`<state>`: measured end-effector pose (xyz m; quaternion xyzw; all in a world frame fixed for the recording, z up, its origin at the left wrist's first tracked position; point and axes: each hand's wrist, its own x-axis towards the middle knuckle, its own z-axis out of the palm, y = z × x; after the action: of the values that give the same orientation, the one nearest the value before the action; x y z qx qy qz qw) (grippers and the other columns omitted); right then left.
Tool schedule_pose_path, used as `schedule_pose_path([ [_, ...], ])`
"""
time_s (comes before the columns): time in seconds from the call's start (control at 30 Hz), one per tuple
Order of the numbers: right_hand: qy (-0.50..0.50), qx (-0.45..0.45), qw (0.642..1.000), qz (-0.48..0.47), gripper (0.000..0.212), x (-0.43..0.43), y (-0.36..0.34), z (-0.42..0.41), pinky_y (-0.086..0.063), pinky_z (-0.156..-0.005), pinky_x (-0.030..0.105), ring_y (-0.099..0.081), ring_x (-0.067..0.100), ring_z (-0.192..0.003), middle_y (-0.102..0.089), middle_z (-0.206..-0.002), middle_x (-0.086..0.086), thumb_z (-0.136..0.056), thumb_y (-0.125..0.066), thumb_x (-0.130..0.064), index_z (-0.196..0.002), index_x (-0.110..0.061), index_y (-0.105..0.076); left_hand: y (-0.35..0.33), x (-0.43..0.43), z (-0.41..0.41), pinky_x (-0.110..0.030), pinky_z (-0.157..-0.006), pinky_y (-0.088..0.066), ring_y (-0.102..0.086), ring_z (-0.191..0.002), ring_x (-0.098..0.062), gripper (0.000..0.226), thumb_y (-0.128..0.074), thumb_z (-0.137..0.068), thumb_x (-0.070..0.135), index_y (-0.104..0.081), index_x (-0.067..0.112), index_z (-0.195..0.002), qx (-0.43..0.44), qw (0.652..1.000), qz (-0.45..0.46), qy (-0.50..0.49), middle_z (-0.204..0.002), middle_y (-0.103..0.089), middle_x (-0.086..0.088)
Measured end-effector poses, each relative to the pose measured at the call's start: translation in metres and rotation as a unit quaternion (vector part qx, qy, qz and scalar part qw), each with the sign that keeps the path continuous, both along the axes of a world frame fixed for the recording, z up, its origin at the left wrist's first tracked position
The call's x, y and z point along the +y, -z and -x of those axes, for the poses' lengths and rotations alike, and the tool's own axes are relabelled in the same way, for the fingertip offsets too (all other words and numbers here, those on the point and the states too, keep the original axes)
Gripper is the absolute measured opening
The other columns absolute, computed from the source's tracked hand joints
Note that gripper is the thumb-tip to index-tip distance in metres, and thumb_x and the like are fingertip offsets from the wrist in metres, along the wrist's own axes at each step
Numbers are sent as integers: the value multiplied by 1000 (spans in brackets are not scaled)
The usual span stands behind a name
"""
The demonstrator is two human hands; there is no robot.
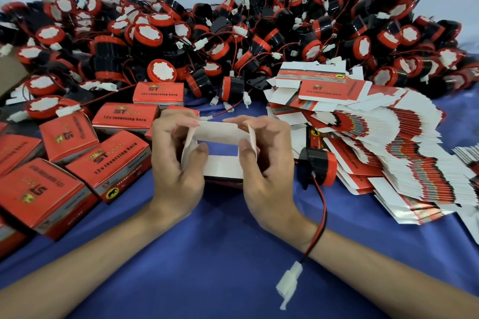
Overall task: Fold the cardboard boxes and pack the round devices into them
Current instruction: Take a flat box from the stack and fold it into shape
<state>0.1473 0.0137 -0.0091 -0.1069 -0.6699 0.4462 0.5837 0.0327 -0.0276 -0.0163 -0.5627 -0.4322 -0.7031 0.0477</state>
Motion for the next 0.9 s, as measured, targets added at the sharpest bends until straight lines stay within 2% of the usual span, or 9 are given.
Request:
schedule_pose_path([
  [0.1,-1,35,999,20,48,2,-3,1,-46,-87,20,-60,7,-102,-59,-104,0,-76,-37,20,-101,-19,-42,1,1,-1,-29,-84,-42,-49,-97,-21,50,-45,-76,-5,-41,31,-111,6,1000,-6,-2,-104,-45,-7],
  [0.2,6,18,998,-62,26,2,-5,-2,-50,-82,37,-62,26,-100,-59,-106,11,-79,-44,10,-90,-13,-52,-1,1,-1,-34,-82,-47,-56,-93,-28,57,-39,-71,-21,-37,22,-108,-15,1000,-5,18,-101,-44,-16],
  [0.37,2,-34,991,-132,27,4,-3,-10,-48,-92,45,-59,37,-109,-59,-119,28,-83,-54,-2,-107,-2,-67,-4,1,-1,-23,-78,-48,-61,-90,-6,59,-34,-69,-28,-38,20,-105,-31,999,-13,11,-99,-47,-8],
  [0.43,11,-71,989,-130,35,4,-2,-10,-45,-95,49,-54,36,-117,-55,-130,25,-90,-49,-11,-120,6,-56,-3,1,0,-13,-76,-46,-56,-93,4,58,-35,-72,-28,-37,21,-103,-46,999,-11,-20,-102,-46,-4],
  [0.6,-20,-59,997,50,34,3,-5,-1,-49,-93,34,-56,12,-120,-62,-128,-7,-93,-55,-8,-126,-11,-56,1,2,1,-18,-80,-43,-51,-97,3,34,-47,-87,-8,-43,25,-96,-53,997,7,-64,-106,-47,5],
  [0.67,-56,-61,991,107,45,5,-8,-2,-47,-92,23,-57,-4,-110,-64,-113,-27,-89,-58,-6,-132,-17,-51,3,2,2,-17,-82,-42,-51,-99,3,5,-51,-93,14,-47,16,-92,-21,998,27,-53,-106,-47,6],
  [0.7,-67,-68,988,124,50,6,-8,-2,-46,-90,19,-56,-9,-104,-64,-107,-30,-87,-59,-5,-133,-23,-48,2,2,1,-17,-84,-41,-50,-101,3,16,-51,-95,28,-49,13,-95,-15,998,38,-50,-106,-47,7],
  [0.8,-90,-72,979,167,51,9,-8,-2,-46,-93,23,-57,-4,-100,-65,-107,-22,-80,-61,-7,-121,-36,-56,2,1,3,-20,-89,-38,-49,-103,1,43,-37,-98,53,-53,12,-98,0,998,64,-24,-108,-47,9],
  [0.9,-118,-69,970,203,46,9,-11,0,-39,-109,47,-53,20,-123,-62,-127,6,-79,-61,-7,-118,-32,-62,3,3,5,-16,-81,-39,-52,-94,0,17,-40,-99,20,-55,17,-92,-36,994,98,14,-102,-51,8],
])
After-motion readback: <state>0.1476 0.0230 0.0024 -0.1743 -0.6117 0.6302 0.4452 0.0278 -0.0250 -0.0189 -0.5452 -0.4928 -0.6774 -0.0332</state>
